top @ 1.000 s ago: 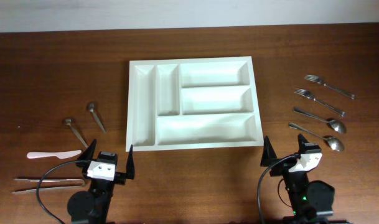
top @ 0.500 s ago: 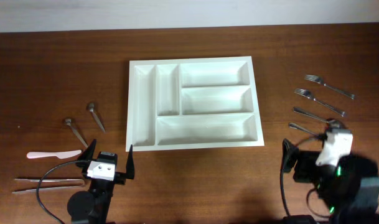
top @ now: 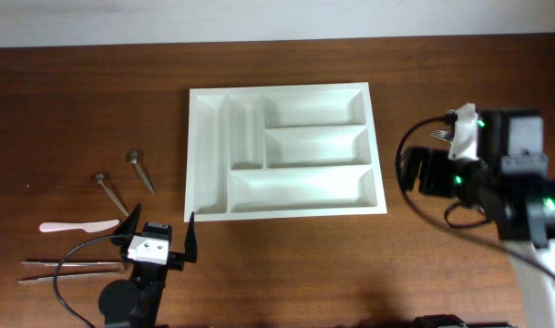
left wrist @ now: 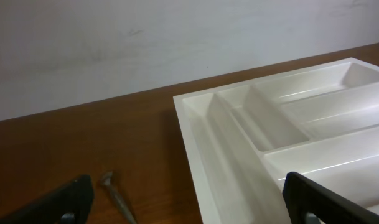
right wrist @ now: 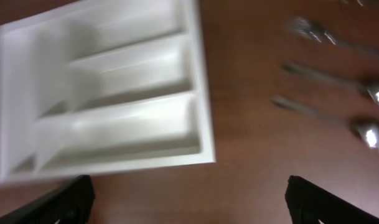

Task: Pack container
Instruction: 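Lower the right gripper over a silver spoon and align with its handle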

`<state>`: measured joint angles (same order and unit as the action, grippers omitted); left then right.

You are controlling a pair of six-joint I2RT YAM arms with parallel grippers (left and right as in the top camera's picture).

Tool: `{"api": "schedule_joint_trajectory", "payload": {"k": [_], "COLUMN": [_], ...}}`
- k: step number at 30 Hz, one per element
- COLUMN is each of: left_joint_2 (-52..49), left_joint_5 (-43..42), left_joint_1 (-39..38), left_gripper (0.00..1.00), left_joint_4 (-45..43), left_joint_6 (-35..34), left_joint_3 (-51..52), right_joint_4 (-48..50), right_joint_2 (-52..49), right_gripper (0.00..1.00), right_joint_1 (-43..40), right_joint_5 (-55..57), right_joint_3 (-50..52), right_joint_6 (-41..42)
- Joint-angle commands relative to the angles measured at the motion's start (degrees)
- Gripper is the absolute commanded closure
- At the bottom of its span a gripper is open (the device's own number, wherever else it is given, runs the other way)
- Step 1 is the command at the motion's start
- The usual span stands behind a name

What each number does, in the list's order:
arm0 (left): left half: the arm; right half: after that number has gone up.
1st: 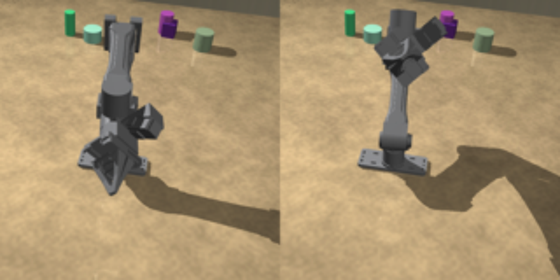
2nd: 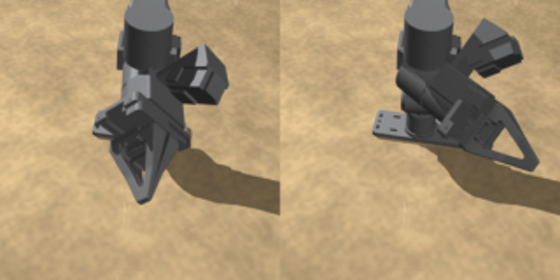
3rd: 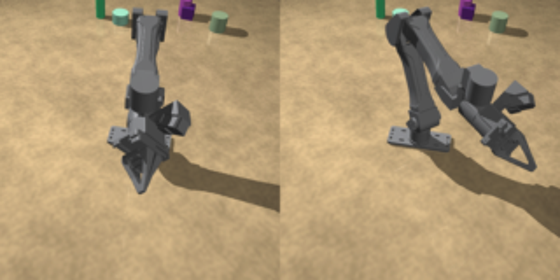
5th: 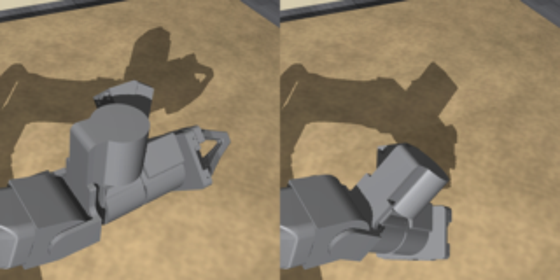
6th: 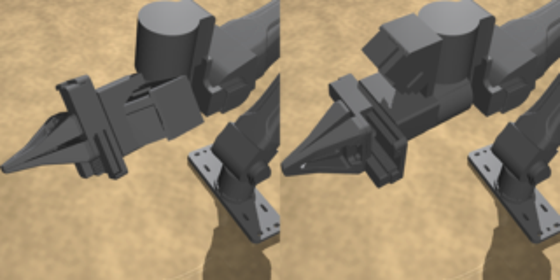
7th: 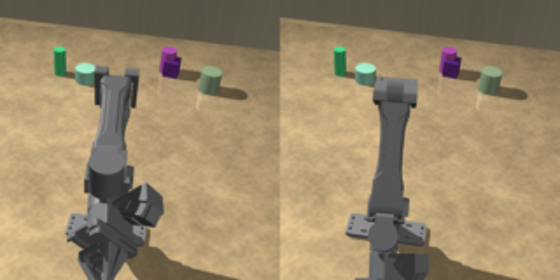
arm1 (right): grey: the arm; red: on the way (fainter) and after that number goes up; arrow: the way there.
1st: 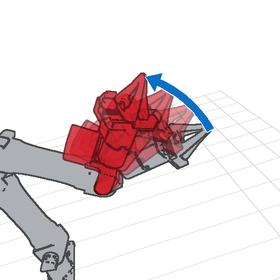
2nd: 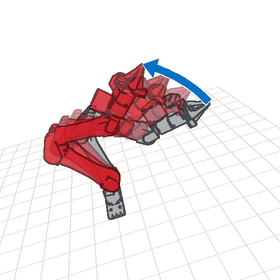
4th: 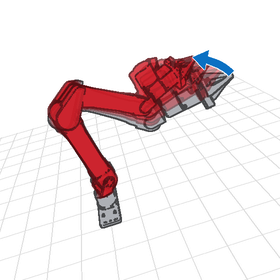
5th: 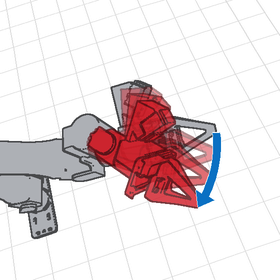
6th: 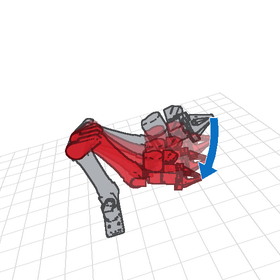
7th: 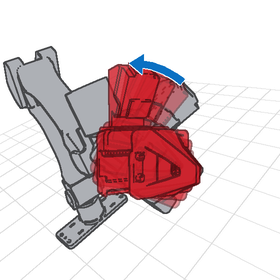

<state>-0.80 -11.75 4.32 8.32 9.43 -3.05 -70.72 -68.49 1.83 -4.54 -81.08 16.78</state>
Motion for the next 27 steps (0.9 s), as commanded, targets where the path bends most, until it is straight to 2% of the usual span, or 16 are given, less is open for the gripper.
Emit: {"api": "schedule_joint_trajectory", "payload": {"k": [1, 4, 7, 9, 12, 19, 27], "left_joint_2": [0.5, 0.5, 0.5, 0.5, 0.5, 0.5, 0.5], "left_joint_5": [0.2, 0.2, 0.2, 0.2, 0.2, 0.2, 0.2], "left_joint_1": [0.35, 0.35, 0.35, 0.35, 0.35, 0.35, 0.35], "left_gripper": [0.01, 0.01, 0.01, 0.01, 0.01, 0.01, 0.01], "left_joint_4": [-0.17, -0.17, -0.17, -0.17, -0.17, -0.17, -0.17], "left_joint_6": [0.55, 0.55, 0.55, 0.55, 0.55, 0.55, 0.55], "left_joint_3": [0.55, 0.55, 0.55, 0.55, 0.55, 0.55, 0.55], "right_joint_4": [-3.08, -10.8, -15.02, -14.05, -12.09, -11.78, -13.03], "right_joint_2": [-2.6, -4.96, -6.73, -7.65, -9.31, -16.09, -27.98], "right_gripper": [0.01, 0.01, 0.01, 0.01, 0.01, 0.01, 0.01], "right_joint_1": [-1.88, -6.95, -12.9, -16.13, -19.41, -23.04, -24.79], "right_joint_5": [14.58, 22.1, 21.11, 18.14, 16.57, 14.1, 9.25], "right_joint_3": [-1.01, -0.98, -0.94, -0.94, -0.94, -0.83, -0.83], "right_joint_6": [22.36, 43.43, 57.79, 60.78, 60.85, 62.51, 74.44]}}
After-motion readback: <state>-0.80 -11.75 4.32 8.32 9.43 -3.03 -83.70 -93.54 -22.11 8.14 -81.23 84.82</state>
